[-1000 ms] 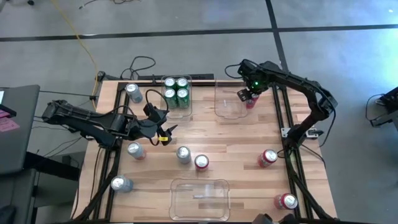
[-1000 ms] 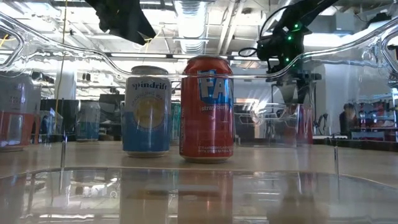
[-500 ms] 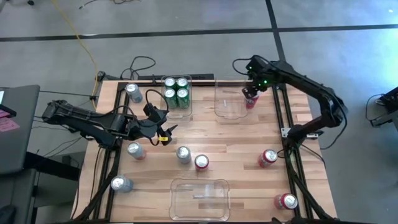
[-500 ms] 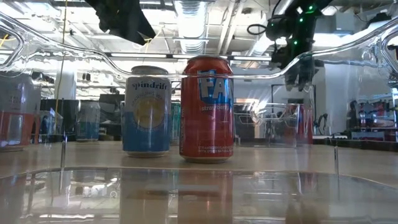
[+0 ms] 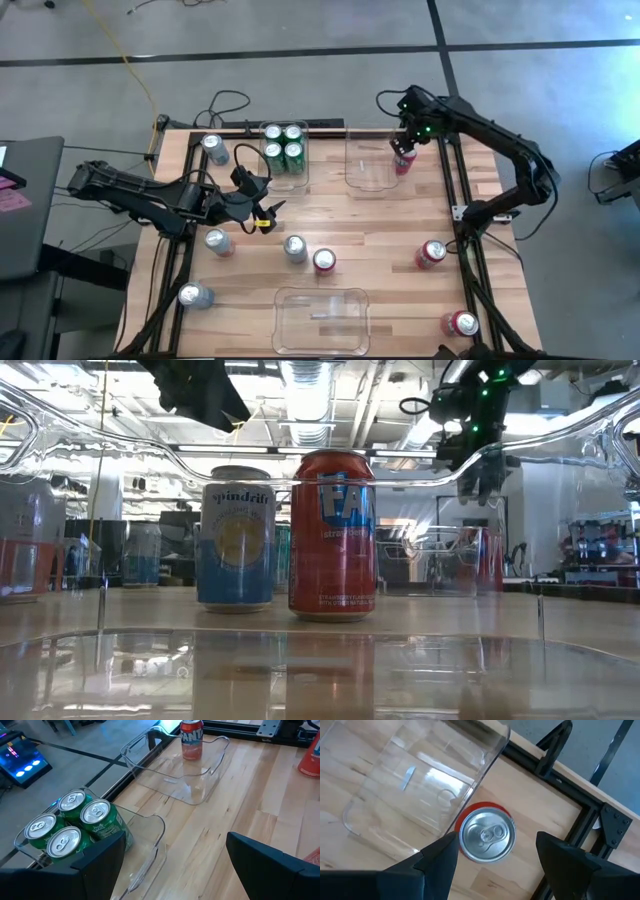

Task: Sort soda cans
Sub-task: Put the red soda can into the top right transparent bin

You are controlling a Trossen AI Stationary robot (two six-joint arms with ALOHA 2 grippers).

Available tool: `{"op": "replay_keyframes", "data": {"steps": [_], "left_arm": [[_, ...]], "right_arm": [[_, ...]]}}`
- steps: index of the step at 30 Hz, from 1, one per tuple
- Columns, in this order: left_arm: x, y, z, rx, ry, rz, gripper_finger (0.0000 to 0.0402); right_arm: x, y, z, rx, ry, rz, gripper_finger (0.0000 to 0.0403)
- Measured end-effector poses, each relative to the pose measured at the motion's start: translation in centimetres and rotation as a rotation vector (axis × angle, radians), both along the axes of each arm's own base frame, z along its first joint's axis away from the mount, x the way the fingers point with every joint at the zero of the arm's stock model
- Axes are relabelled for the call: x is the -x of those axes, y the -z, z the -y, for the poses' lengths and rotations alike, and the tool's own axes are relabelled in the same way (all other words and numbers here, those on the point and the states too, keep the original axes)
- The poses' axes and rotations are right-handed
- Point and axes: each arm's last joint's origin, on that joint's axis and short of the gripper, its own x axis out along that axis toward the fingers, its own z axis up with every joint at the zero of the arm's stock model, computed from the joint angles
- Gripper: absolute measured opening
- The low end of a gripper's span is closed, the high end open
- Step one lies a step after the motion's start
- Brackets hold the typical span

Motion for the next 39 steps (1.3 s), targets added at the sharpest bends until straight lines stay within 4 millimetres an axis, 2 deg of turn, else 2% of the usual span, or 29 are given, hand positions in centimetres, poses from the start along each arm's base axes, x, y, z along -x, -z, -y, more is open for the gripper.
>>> {"op": "replay_keyframes", "data": {"steps": [7,11,17,26,34,39], "left_arm": [[0.0,0.0,0.0,-0.001,0.001,0.000,0.0338],[0.0,0.0,0.0,-0.001,0.001,0.000,0.0338],[0.0,0.0,0.0,-0.001,0.001,-0.001,0.0338],[0.0,0.0,0.0,-0.001,0.002,-0.002,0.0338],[0.0,0.0,0.0,-0.002,0.001,-0.002,0.0338],[0.0,0.0,0.0,-0.002,0.001,-0.001,0.0338]], "right_arm": [[0.0,0.0,0.0,0.004,0.008,0.004,0.0286],[0.3,0.0,0.0,-0.031,0.137,0.032,0.0286],[1.4,0.1,0.5,-0.083,0.184,0.037,0.0286],[1.8,1.1,0.7,-0.159,0.162,0.085,0.0287],[1.9,2.1,1.0,-0.170,0.207,0.110,0.0347],[1.9,2.2,1.0,-0.166,0.157,0.092,0.0361]]}}
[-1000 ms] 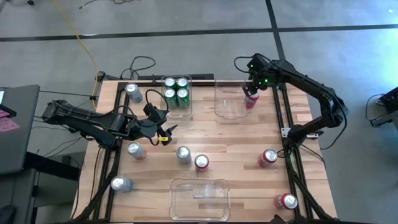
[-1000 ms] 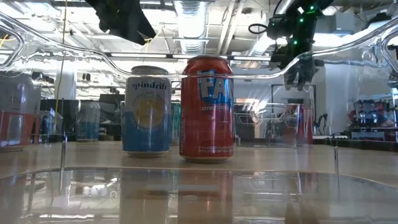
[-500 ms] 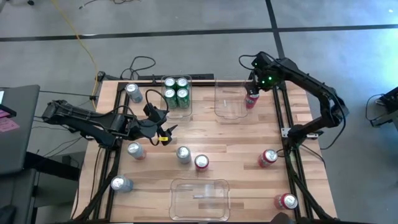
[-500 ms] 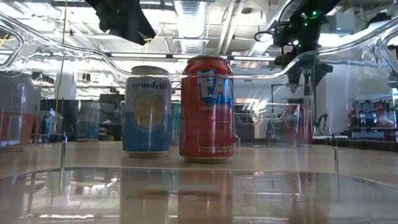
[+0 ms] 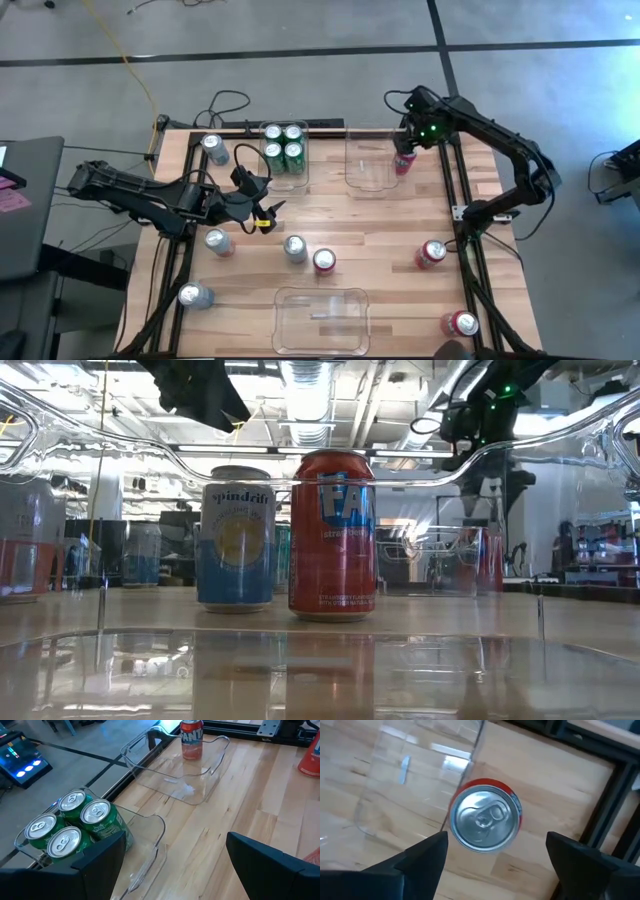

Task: Sort soda cans
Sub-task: Put the red soda can into the top right transparent bin

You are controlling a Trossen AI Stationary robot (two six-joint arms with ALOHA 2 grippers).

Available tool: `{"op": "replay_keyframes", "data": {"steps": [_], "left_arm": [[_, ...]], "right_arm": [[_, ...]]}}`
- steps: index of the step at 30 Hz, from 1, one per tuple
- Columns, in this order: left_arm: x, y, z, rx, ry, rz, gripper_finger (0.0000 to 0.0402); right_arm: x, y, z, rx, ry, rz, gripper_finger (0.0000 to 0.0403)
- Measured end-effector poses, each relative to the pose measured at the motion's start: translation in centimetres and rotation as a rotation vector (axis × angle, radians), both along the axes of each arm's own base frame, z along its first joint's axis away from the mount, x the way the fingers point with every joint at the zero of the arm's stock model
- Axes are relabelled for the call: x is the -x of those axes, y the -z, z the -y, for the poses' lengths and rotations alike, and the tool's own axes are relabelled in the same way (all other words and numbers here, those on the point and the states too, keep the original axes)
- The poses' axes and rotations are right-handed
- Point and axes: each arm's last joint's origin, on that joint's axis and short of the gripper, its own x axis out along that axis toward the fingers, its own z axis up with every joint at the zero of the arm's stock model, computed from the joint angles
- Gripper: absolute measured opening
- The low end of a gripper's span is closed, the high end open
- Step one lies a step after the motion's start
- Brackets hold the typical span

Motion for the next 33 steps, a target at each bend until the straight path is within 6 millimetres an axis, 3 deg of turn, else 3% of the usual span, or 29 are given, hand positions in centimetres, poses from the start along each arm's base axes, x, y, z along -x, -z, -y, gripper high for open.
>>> {"op": "replay_keyframes", "data": {"steps": [12,20,33], "left_arm": [[0.0,0.0,0.0,0.001,0.000,0.000,0.0338],[0.0,0.0,0.0,0.001,-0.001,0.001,0.0338],[0.0,0.0,0.0,0.003,-0.002,0.002,0.0338]], "right_arm": [[-1.0,-0.2,0.0,0.046,0.001,0.051,0.0362],[-0.7,-0.2,0.2,0.044,0.027,0.054,0.0395],[-0.8,3.3,0.4,0.065,0.043,0.078,0.0398]]}}
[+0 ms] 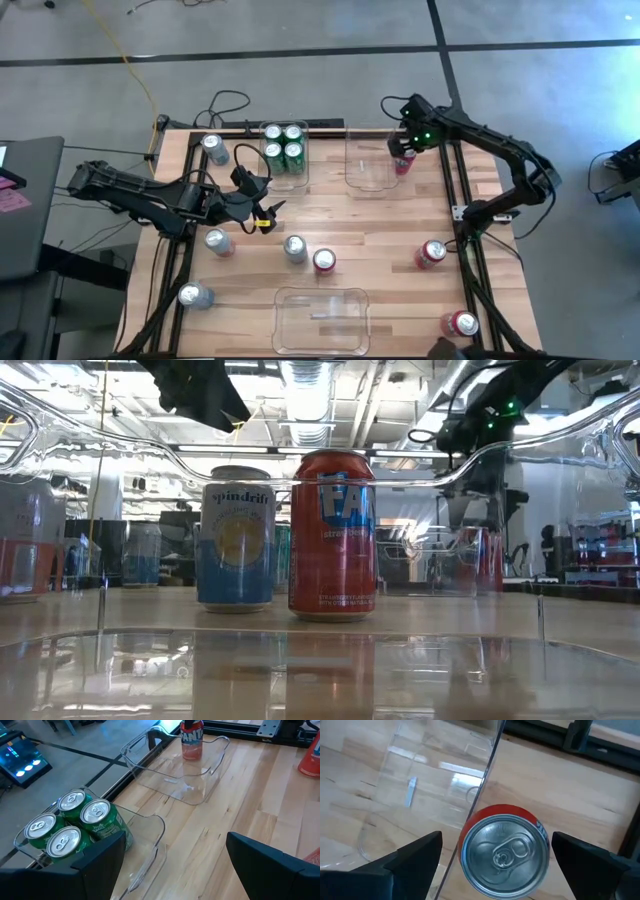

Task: Sort soda cans
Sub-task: Put the red soda can into the top right transparent bin

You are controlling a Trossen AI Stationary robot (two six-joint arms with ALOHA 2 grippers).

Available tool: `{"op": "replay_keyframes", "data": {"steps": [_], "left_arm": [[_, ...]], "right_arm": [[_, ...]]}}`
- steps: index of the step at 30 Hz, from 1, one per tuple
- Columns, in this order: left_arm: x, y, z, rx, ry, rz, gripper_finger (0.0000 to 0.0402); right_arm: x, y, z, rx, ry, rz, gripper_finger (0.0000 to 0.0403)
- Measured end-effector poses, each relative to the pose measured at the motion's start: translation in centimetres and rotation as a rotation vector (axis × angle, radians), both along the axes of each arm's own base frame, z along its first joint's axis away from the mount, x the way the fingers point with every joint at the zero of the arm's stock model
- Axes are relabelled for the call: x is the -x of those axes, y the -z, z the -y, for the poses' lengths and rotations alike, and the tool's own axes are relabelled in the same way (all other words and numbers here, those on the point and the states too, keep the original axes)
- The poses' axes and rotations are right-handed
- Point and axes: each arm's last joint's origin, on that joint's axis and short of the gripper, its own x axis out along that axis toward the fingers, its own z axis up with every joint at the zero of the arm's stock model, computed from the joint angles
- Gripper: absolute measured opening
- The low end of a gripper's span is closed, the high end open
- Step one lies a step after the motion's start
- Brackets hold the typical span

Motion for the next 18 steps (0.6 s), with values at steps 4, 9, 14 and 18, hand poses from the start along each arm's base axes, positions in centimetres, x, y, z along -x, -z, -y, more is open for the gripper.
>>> {"op": "replay_keyframes", "data": {"steps": [4,9,14,18], "left_arm": [[0.00,0.00,0.00,0.000,0.000,0.001,0.0338],[0.00,-0.01,0.00,0.001,0.000,0.001,0.0338],[0.00,-0.01,0.00,0.001,-0.001,0.002,0.0338],[0.00,-0.01,0.00,0.003,-0.002,0.003,0.0338]], "right_arm": [[-0.09,0.34,0.10,0.016,-0.001,0.014,0.0389],[-0.05,0.46,0.01,0.011,-0.009,0.006,0.0364],[-0.20,0.45,-0.08,0.014,-0.019,0.006,0.0322],[-0.21,0.38,-0.07,0.017,-0.020,0.008,0.0295]]}}
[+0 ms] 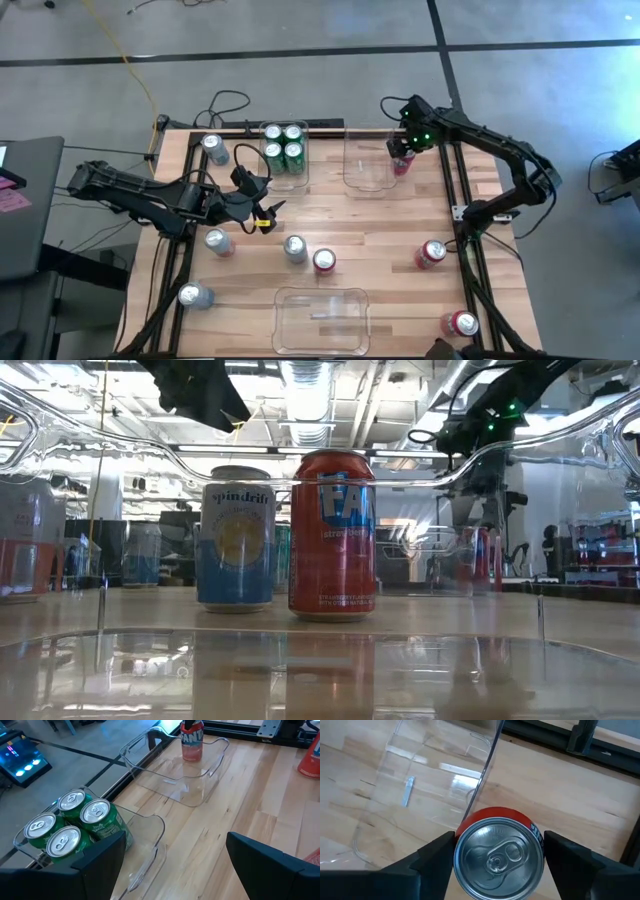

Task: Sort soda cans
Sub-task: Put the red soda can into the top right transparent bin

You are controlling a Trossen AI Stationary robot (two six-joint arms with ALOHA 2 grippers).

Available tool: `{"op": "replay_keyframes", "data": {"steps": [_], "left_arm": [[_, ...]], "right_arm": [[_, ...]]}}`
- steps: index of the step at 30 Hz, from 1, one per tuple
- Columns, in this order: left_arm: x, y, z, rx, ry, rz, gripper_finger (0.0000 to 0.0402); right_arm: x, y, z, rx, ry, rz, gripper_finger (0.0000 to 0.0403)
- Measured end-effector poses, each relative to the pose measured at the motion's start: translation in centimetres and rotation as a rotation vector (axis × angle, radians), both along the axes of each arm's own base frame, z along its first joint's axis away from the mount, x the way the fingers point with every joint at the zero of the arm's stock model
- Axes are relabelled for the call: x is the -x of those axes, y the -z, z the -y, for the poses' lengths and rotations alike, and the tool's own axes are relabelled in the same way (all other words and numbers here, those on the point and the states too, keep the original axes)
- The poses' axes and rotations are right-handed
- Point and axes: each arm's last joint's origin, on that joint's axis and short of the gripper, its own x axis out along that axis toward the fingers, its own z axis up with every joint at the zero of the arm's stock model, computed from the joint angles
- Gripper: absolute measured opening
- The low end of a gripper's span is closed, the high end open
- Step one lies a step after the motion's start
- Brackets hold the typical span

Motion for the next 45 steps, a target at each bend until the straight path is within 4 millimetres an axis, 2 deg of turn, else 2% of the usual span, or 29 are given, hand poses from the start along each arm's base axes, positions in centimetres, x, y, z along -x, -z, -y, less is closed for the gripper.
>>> {"op": "replay_keyframes", "data": {"steps": [7,18,22,31,38,42,45], "left_arm": [[0.0,0.0,0.0,0.000,0.000,0.000,0.0338],[0.0,0.0,0.0,0.000,0.000,-0.001,0.0338],[0.0,0.0,0.0,0.000,0.000,0.000,0.0338],[0.0,0.0,0.0,0.000,0.000,0.000,0.0338],[0.0,0.0,0.0,0.000,0.000,0.000,0.0338],[0.0,0.0,0.0,0.000,0.000,-0.001,0.0338],[0.0,0.0,0.0,0.000,0.000,-0.001,0.0338]], "right_arm": [[0.1,0.0,-0.1,-0.007,0.002,-0.005,0.0304],[-0.2,0.2,-0.5,-0.025,-0.016,-0.016,0.0375],[-0.6,0.1,-0.8,-0.017,-0.035,-0.010,0.0389],[-0.7,0.3,-0.9,-0.001,-0.035,-0.031,0.0368],[-0.3,2.3,-1.3,-0.026,-0.032,-0.053,0.0359],[-0.4,2.6,-1.2,-0.007,-0.038,-0.040,0.0355],[-0.4,2.5,-1.2,0.000,-0.038,-0.041,0.0332]]}}
